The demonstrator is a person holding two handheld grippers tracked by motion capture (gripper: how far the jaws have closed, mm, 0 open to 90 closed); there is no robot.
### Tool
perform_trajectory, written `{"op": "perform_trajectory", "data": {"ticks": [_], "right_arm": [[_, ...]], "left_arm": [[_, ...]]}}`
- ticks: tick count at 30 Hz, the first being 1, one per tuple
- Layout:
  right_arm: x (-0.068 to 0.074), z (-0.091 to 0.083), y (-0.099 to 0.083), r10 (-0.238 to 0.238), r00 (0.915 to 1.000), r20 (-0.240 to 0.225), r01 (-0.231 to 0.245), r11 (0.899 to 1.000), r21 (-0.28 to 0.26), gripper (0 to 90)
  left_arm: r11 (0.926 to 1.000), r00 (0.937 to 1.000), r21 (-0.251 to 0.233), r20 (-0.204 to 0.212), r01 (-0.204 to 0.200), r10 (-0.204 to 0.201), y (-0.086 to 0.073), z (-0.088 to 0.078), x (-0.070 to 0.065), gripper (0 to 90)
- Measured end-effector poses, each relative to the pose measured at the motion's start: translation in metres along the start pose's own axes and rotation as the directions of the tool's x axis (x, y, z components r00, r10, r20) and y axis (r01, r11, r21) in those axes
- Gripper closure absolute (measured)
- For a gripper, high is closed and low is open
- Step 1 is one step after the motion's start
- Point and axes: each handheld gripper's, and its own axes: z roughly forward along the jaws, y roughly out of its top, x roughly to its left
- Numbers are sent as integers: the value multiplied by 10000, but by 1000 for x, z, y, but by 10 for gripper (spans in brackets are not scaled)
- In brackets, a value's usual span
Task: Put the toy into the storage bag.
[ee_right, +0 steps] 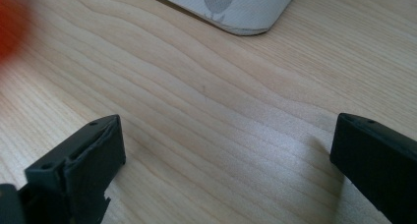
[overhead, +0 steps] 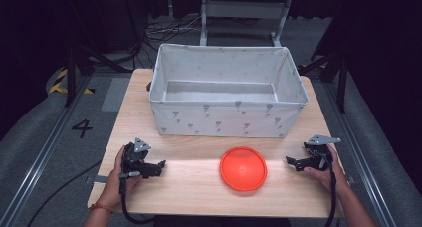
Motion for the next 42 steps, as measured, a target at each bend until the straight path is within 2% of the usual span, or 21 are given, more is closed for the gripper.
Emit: {"op": "perform_trajectory", "data": {"ticks": [3,5,8,9,11,13,14,16,18,22,26,32,38,39,40,41,42], "right_arm": [[1,-1,-1,102,9999,87,-102,9999,15,2],[2,-3,-3,177,9997,169,-177,9998,25,3],[2,-7,-3,183,9997,151,-187,9994,293,12],[3,-9,-3,92,9999,66,-94,9993,348,72],[4,-14,-3,-57,9999,-161,60,9998,196,243],[5,-16,-3,-207,9994,-277,212,9996,200,275],[9,-19,-3,-354,9984,-436,359,9993,93,222],[15,-24,-2,-398,9982,-453,401,9992,46,241],[19,-26,0,-490,9964,-694,487,9988,-53,228],[26,-27,4,-570,9936,-978,557,9983,-161,235],[39,-29,11,-805,9876,-1351,762,9964,-371,251],[56,-32,25,-1140,9802,-1618,1040,9922,-692,250],[78,-25,37,-1706,9589,-2266,1572,9846,-760,227],[81,-23,39,-1845,9524,-2427,1702,9822,-789,211],[85,-18,41,-2004,9383,-2818,1867,9796,-750,206],[88,-14,43,-2139,9291,-3018,2025,9769,-689,199],[90,-9,45,-2200,9249,-3100,2114,9755,-614,188]], "left_arm": [[9999,9997,28,171,-153,153,0,0,2,0],[9991,9985,18,343,-433,432,-1,-1,5,0],[9974,9957,30,590,-717,714,-5,-5,8,1],[9962,9941,8,646,-872,869,-6,-6,10,1],[9964,9940,16,696,-852,849,-6,-6,9,2],[9951,9926,13,715,-984,980,-7,-7,11,2],[9946,9915,-18,790,-1036,1034,-7,-7,11,1],[9930,9885,3,951,-1182,1177,-8,-8,13,2],[9921,9866,4,1053,-1257,1250,-8,-8,15,1],[9921,9865,3,1059,-1255,1248,-8,-8,15,0],[9910,9849,10,1116,-1335,1326,-8,-8,16,1],[9909,9846,10,1126,-1343,1333,-8,-8,16,2],[9903,9841,-7,1115,-1387,1379,-8,-8,16,4],[9903,9841,-9,1121,-1389,1381,-8,-8,16,4],[9903,9841,-8,1118,-1388,1380,-8,-8,16,4],[9903,9839,-19,1135,-1387,1380,-8,-8,16,4],[9904,9842,-7,1116,-1383,1375,-8,-8,16,4]]}}
